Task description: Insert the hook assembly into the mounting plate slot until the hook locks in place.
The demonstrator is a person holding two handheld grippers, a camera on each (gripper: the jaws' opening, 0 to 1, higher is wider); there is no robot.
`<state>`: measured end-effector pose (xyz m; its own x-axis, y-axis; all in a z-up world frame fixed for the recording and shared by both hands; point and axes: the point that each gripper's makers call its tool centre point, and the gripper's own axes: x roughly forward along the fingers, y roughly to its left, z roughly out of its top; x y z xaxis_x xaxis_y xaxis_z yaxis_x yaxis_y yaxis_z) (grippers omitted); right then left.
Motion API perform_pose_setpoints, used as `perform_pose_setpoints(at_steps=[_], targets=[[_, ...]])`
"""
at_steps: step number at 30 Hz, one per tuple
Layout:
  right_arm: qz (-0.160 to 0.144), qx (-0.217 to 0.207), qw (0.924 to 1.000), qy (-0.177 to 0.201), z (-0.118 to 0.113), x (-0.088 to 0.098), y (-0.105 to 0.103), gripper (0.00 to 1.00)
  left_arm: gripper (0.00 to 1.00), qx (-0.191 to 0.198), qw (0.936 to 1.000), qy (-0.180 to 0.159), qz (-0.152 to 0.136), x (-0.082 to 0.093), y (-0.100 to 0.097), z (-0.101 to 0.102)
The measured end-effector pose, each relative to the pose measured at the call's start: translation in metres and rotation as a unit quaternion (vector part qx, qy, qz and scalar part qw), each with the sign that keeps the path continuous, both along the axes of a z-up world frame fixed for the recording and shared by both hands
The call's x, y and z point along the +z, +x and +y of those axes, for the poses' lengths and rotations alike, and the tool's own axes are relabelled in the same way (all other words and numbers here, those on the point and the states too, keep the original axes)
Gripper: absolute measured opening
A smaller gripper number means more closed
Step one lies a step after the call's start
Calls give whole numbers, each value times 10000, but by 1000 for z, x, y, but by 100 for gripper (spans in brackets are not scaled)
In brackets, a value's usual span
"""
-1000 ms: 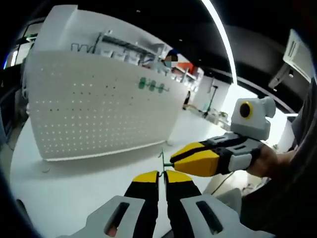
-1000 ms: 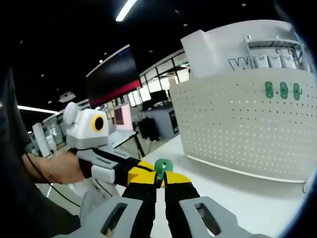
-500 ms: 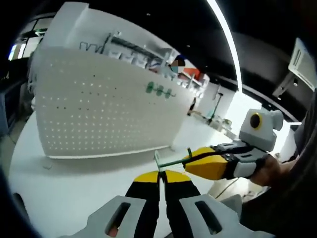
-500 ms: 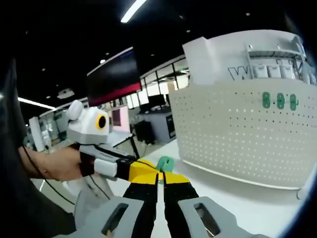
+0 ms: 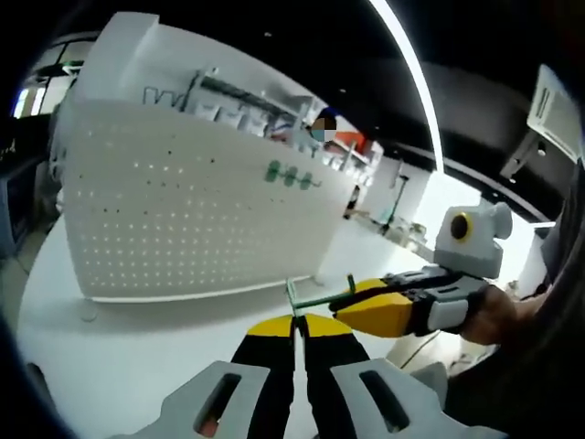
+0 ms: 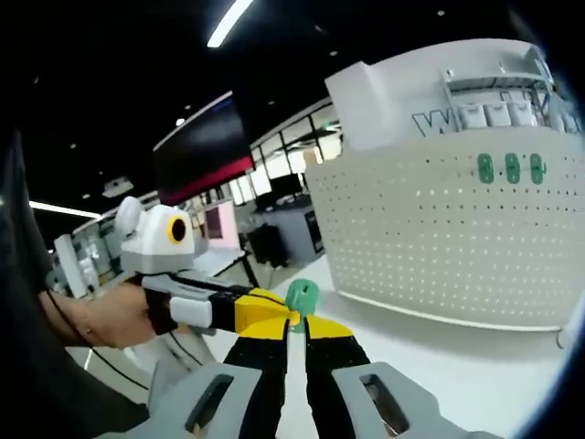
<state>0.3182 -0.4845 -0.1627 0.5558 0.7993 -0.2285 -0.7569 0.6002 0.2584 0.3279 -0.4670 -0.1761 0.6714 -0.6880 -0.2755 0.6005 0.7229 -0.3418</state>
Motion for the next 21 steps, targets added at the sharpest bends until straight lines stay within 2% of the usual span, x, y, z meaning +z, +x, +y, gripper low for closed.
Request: perform_pose_setpoints(at_steps=[5, 13, 16, 21], targets=[[22, -27, 10000, 0, -1, 0, -1, 5, 1, 75, 10000, 65, -7, -2, 1, 4], [201, -149, 9995, 210, -4, 2, 1, 8, 1, 128, 9997, 185, -77, 0, 3, 5], [88, -142, 9995, 280, -1, 7, 2, 8, 1, 55, 9998, 185, -72, 0, 2, 0], [317, -216, 9978, 550, 6, 7, 4, 9, 1, -15, 9990, 358, -257, 2, -1, -6]])
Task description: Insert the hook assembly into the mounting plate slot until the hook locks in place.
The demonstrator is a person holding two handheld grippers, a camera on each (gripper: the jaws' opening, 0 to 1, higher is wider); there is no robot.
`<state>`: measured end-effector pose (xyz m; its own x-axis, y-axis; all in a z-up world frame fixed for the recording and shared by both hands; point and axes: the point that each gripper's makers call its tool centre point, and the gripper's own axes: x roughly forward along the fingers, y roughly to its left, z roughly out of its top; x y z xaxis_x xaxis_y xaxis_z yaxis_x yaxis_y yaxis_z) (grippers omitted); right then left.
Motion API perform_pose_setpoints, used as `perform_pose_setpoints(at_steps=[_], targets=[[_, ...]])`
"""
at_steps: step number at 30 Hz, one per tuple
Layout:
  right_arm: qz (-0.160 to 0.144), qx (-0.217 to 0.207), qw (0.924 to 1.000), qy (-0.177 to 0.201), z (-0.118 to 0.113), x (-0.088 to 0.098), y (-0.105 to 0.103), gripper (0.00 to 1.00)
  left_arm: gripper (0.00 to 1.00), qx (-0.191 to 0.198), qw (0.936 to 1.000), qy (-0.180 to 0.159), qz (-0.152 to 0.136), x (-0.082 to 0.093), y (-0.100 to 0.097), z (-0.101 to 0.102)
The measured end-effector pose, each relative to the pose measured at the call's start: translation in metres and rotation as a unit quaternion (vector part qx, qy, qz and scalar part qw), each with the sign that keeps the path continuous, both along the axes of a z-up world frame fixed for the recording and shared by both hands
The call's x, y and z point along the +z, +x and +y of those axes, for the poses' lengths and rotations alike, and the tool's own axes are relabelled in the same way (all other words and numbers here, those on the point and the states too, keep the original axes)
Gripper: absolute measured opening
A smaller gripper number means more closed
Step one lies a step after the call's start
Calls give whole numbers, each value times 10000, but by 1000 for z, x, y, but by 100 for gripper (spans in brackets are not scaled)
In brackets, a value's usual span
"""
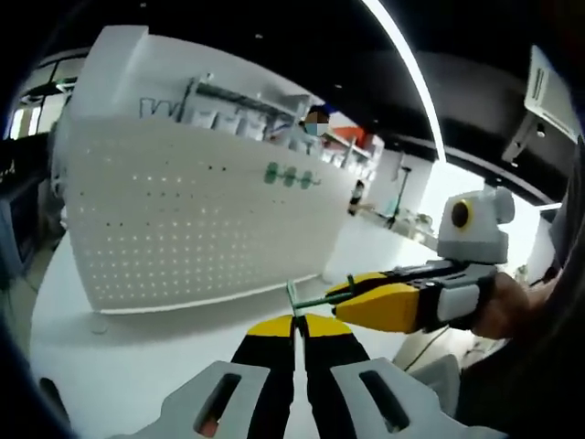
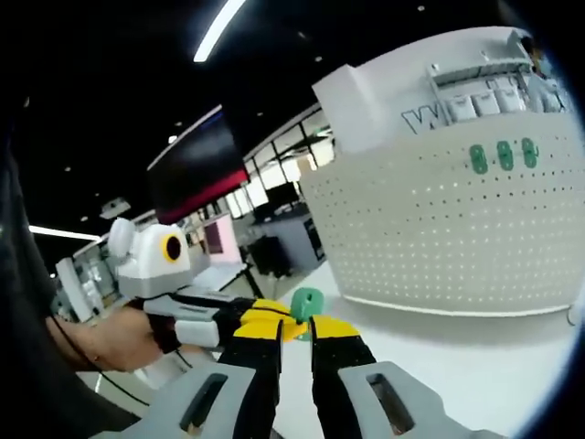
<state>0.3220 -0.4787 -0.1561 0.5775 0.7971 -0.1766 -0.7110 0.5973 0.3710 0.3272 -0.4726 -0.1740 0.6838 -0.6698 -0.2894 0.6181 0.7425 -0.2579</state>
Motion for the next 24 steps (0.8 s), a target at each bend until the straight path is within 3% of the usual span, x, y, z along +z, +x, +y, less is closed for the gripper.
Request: perform_pose_setpoints(at_steps=[4, 10, 19, 24], targets=[[274, -175, 9987, 383, -3, 1, 5, 10, 1, -42, 10000, 50, -59, 1, 0, -1], [488, -305, 9965, 604, -6, 0, 10, 10, 1, -43, 9994, 246, -250, 3, -2, -3], [663, -357, 9942, 766, -3, 0, 10, 6, 1, -37, 9977, 456, -499, 9, -1, -6], [702, -519, 9935, 735, -6, -3, 11, 2, 1, -100, 9975, 527, -467, 7, 0, -8]])
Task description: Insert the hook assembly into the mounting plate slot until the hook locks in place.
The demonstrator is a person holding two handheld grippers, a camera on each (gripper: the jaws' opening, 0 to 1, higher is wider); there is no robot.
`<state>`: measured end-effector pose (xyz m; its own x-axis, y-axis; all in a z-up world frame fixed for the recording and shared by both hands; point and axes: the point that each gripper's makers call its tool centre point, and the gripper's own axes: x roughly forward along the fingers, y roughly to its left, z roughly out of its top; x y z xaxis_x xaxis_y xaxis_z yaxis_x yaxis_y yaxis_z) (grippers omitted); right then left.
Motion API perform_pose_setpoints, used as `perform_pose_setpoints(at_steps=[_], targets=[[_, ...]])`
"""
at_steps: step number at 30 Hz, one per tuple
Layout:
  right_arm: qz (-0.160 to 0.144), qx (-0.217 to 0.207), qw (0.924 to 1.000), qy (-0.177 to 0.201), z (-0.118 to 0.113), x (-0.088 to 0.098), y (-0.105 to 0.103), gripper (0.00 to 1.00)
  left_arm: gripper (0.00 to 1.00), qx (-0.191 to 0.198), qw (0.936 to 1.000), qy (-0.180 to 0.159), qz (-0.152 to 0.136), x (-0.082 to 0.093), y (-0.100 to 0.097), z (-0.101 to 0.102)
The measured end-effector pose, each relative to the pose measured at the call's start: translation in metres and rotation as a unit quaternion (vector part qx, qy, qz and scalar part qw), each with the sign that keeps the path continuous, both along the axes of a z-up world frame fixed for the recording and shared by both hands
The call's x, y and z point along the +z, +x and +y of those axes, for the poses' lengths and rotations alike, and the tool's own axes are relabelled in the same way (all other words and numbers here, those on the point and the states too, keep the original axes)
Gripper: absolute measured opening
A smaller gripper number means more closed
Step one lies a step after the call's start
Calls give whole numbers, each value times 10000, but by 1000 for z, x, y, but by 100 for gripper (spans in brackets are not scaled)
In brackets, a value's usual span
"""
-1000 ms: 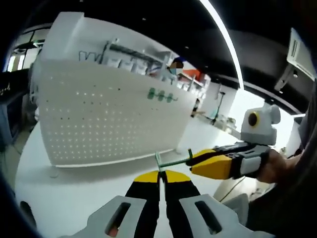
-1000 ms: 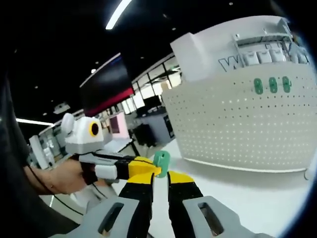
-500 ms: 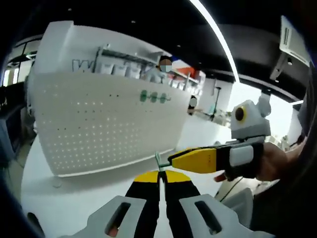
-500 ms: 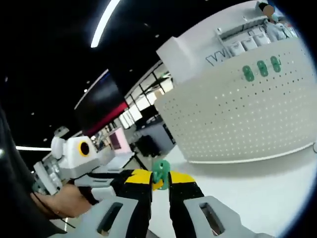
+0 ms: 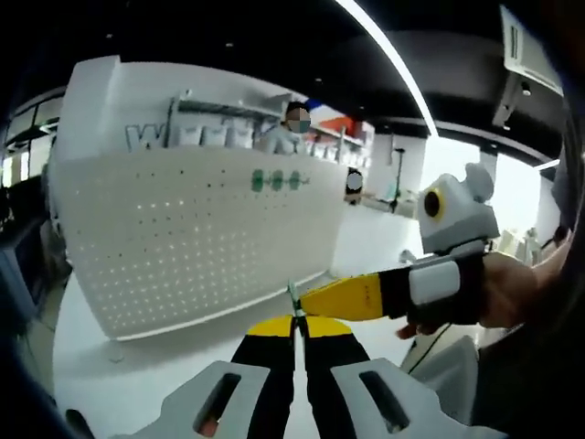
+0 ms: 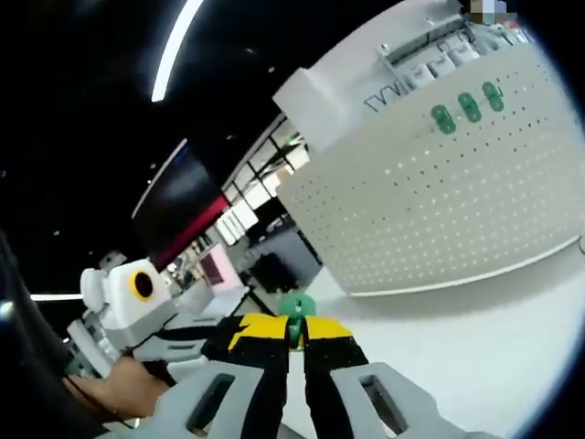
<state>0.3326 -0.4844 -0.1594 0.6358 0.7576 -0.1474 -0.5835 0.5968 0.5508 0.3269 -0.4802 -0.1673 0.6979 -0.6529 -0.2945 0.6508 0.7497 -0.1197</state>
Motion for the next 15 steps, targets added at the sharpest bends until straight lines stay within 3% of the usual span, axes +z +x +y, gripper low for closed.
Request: perform_pose_setpoints(at_steps=[8, 15], targets=[[-219, -29, 9996, -169, -3, 3, 2, 0, 2, -62, 10000, -47, -53, 2, 2, -4], [-491, 33, 9979, -422, 1, 3, 0, 0, 8, -232, 9995, 154, -125, -4, 1, -4]])
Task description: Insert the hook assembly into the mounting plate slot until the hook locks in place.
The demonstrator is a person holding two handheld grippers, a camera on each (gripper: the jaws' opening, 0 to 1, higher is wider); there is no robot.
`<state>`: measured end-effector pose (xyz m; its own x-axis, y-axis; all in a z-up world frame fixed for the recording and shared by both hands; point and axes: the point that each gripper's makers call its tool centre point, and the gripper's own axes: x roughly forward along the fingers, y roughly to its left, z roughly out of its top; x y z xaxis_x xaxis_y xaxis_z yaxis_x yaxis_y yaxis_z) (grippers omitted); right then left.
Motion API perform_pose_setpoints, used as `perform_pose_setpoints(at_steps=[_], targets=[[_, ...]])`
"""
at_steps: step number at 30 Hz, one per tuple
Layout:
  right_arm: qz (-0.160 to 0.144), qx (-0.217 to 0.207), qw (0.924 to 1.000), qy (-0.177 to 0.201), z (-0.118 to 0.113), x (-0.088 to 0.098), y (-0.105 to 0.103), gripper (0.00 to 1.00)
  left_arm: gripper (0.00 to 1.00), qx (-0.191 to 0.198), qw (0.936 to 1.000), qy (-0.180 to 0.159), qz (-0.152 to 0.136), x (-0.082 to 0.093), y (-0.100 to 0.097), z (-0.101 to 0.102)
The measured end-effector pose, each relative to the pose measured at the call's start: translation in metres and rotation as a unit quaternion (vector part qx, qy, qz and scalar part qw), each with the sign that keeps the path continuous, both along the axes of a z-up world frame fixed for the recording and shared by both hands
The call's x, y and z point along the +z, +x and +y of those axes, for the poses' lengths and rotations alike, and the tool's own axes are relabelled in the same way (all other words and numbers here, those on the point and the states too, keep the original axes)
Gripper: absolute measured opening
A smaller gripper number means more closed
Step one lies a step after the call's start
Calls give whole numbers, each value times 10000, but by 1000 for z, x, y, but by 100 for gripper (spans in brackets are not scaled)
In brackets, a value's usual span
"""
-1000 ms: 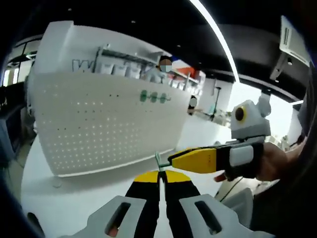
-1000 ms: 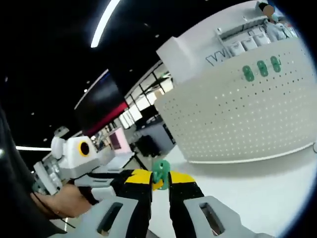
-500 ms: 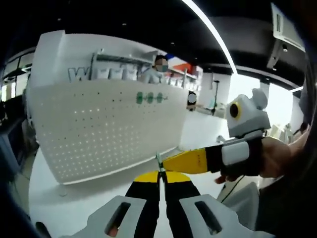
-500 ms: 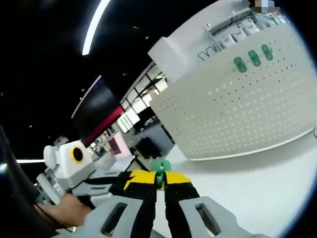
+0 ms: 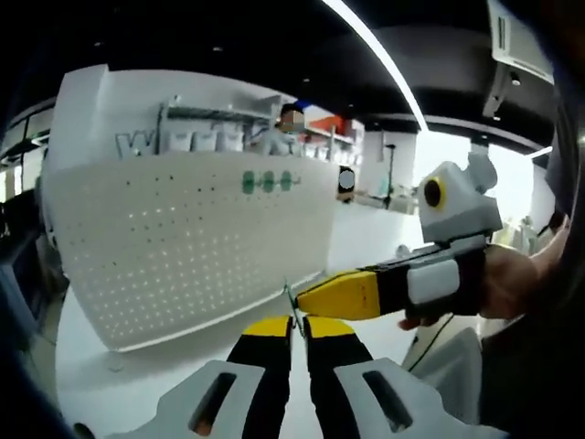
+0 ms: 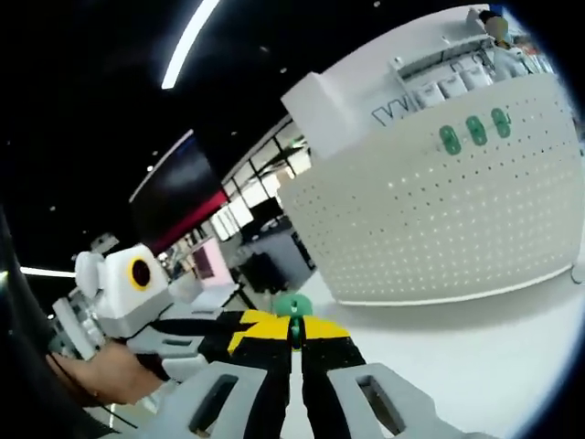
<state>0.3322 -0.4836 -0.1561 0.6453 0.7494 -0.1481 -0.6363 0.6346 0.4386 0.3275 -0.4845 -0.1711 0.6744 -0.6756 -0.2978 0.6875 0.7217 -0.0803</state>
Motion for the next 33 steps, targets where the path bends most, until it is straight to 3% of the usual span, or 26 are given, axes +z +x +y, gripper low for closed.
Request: perform_pose_setpoints(at_steps=[4, 7, 11, 16, 21, 25, 33], targets=[[-195, 2, 9996, -181, -1, 3, 2, 0, 29, 4, 9999, -45, 149, -8, 0, -2], [-341, 30, 9989, -326, -2, 4, 3, 0, 46, -11, 9983, -378, 433, -13, -3, -7], [-518, 63, 9972, -535, -2, 5, 4, 0, 66, -77, 9982, -435, 406, -13, -5, -12], [-570, 72, 9964, -620, -4, 4, 8, 0, 81, -128, 9978, -499, 425, -12, -6, -15], [-636, 100, 9952, -741, -6, 3, 11, 0, 91, -203, 9979, -488, 379, -10, -8, -16], [-521, 212, 9946, -874, -7, -6, 12, 0, 97, -266, 9971, -629, 338, -4, -9, -18], [-617, 261, 9929, -982, -9, -7, 13, 0, 100, -429, 9954, -780, 348, 2, -18, -28]])
